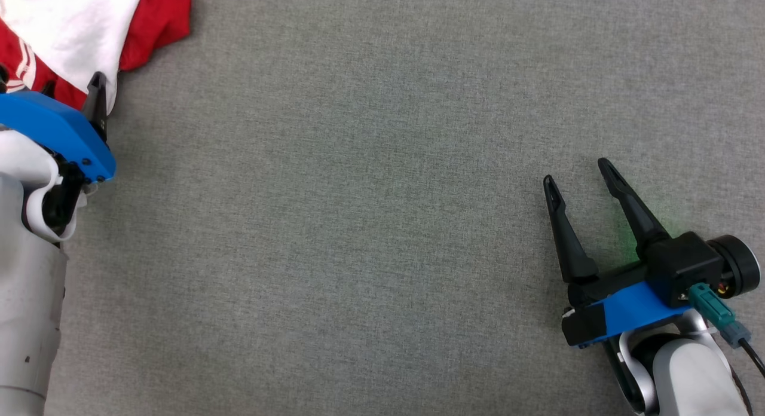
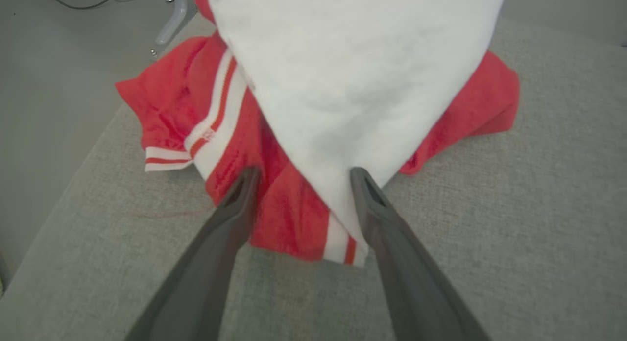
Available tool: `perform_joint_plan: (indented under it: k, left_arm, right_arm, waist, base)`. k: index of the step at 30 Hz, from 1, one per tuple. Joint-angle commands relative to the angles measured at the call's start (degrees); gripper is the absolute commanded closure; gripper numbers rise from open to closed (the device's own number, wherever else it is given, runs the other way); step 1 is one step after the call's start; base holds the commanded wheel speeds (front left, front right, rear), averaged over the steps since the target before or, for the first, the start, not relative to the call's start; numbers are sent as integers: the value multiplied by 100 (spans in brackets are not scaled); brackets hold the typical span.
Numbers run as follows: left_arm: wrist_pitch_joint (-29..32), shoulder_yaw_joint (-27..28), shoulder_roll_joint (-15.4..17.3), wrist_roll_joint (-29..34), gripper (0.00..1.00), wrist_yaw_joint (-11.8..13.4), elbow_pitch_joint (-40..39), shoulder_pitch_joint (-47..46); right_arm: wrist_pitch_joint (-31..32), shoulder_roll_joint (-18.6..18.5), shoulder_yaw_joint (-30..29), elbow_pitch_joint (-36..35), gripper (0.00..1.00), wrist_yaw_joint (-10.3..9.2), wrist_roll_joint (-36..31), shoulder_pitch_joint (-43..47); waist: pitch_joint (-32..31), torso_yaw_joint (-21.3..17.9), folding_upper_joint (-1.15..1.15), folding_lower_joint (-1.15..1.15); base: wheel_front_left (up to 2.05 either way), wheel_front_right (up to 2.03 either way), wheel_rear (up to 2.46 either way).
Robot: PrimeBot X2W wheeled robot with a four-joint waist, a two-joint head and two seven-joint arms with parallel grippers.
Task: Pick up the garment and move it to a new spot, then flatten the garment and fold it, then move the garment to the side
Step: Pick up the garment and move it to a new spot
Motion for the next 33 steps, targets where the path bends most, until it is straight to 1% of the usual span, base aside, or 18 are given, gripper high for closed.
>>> perform_joint_plan:
  k: [1, 10, 11, 12, 13, 14, 15, 21, 25, 29, 33]
  left_arm:
    - [-137, 9, -30, -17, 0, -29, 60, -193]
    - [-690, 10, -127, -38, 0, -110, 428, -492]
    - [-728, -1, -130, -27, 15, -119, 490, -523]
    - [-777, -11, -128, -16, 51, -127, 548, -561]
    - [-823, -21, -134, -10, 62, -136, 592, -591]
    - [-876, -39, -141, -1, 85, -137, 635, -608]
    - [-950, -73, -124, 25, 100, -157, 662, -620]
    - [-1349, -192, 33, 132, 100, -218, 724, -732]
    - [-1502, -321, 215, 248, 100, -244, 686, -821]
    - [-1572, -504, 423, 423, 100, -255, 552, -913]
    - [-1502, -733, 594, 586, 100, -279, 215, -1066]
  right_arm:
    - [-25, -17, 7, -33, 0, 1, -52, -29]
    - [-30, -18, 28, -36, 0, 1, -73, -47]
    - [-38, -18, 22, -27, 0, 1, -73, -49]
    - [-49, -18, 12, -17, 0, 1, -70, -56]
    - [-48, -18, 3, -5, 0, 1, -64, -64]
    - [-64, -18, -6, 3, 0, 1, -54, -68]
    - [-67, -18, -16, 12, 0, 1, -44, -66]
    - [-204, -17, -16, 182, 0, 1, 64, -103]
    - [-306, -17, 26, 364, 0, 1, 176, -115]
    - [-435, -17, 34, 590, 0, 1, 318, -121]
    - [-593, -17, 7, 860, 0, 1, 485, -66]
  waist:
    - [32, -15, 0, -1]
    - [122, -131, 0, -1]
    - [123, -143, 0, -1]
    - [122, -154, 0, -1]
    - [118, -161, 0, -1]
    - [107, -166, 0, -1]
    - [92, -167, 0, -1]
    - [-111, -142, 0, -1]
    - [-354, -140, 0, -1]
    - [-702, -180, 0, -1]
    - [-1122, -271, 0, -1]
  base:
    - [0, 0, 0]
    - [0, 0, 0]
    - [0, 0, 0]
    - [0, 0, 0]
    - [0, 0, 0]
    - [0, 0, 0]
    - [0, 0, 0]
    - [0, 0, 0]
    - [0, 0, 0]
    - [0, 0, 0]
    - [0, 0, 0]
